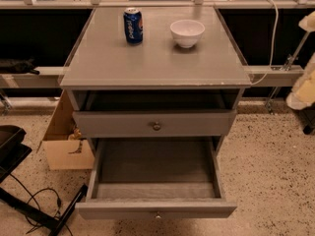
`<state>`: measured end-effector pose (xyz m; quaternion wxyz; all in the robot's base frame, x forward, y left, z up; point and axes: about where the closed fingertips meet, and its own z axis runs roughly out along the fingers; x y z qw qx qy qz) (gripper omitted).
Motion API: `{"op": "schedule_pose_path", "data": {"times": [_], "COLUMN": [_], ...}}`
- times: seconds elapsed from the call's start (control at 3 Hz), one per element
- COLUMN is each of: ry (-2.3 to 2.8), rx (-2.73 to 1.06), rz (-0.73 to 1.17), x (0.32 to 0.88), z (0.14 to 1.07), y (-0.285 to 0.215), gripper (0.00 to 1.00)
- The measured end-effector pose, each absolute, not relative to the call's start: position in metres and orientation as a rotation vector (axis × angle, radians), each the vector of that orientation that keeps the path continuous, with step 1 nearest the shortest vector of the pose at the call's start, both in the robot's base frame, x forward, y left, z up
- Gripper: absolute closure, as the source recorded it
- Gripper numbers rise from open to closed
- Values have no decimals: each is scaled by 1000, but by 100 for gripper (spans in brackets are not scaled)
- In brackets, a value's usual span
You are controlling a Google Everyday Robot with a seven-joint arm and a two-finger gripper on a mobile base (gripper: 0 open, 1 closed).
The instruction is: Place pepsi can into middle drawer
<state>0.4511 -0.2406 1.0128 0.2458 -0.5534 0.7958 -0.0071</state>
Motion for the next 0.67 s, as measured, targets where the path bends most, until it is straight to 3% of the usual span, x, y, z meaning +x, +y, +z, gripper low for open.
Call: {"op": "schedule_pose_path", "data": {"times": [0.33,0.67], "ry": [1998,1725], "rx": [-1373,-1251], "rz": [165,419], "x": [499,560], "z": [1013,1024], "y": [-215,-150], "gripper": [0,0]}}
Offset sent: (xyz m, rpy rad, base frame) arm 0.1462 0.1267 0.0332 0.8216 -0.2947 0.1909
